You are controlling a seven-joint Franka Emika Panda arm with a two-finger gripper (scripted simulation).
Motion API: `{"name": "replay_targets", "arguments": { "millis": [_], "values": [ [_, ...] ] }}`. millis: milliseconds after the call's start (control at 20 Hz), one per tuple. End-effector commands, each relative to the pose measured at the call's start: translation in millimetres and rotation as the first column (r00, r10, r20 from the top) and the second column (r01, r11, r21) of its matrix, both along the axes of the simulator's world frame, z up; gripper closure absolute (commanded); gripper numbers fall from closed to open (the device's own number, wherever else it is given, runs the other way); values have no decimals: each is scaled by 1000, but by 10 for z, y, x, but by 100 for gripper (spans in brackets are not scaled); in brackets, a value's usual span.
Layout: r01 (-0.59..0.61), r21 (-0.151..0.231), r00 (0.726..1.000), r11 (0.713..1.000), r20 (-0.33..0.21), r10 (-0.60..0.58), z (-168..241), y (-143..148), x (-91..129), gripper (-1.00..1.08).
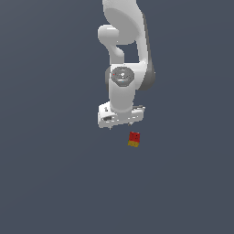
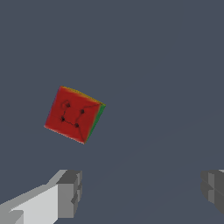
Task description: Pick up the object and move it to a goal position.
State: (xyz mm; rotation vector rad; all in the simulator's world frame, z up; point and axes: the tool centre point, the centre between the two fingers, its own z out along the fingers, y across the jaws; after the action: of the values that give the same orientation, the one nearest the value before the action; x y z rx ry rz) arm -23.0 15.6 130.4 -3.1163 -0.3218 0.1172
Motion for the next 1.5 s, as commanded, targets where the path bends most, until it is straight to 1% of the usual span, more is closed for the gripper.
{"name": "replay_targets", "arguments": {
  "millis": [0, 150, 300, 450, 650, 900, 1300, 1450],
  "values": [
    [-73, 2, 997, 997, 4, 73, -34, 43, 17, -92],
    [-171, 5, 985, 985, 9, 171, -79, 103, 39, -92],
    [-267, 7, 964, 964, 14, 267, -124, 163, 61, -92],
    [-361, 9, 933, 933, 20, 360, -167, 226, 82, -92],
    [-480, 11, 877, 877, 28, 479, -224, 312, 108, -92],
    [-617, 12, 787, 787, 39, 616, -293, 423, 140, -92],
    [-793, 9, 608, 609, 58, 792, -392, 602, 184, -92],
    [-835, 7, 549, 550, 64, 833, -419, 656, 196, -92]
  ]
}}
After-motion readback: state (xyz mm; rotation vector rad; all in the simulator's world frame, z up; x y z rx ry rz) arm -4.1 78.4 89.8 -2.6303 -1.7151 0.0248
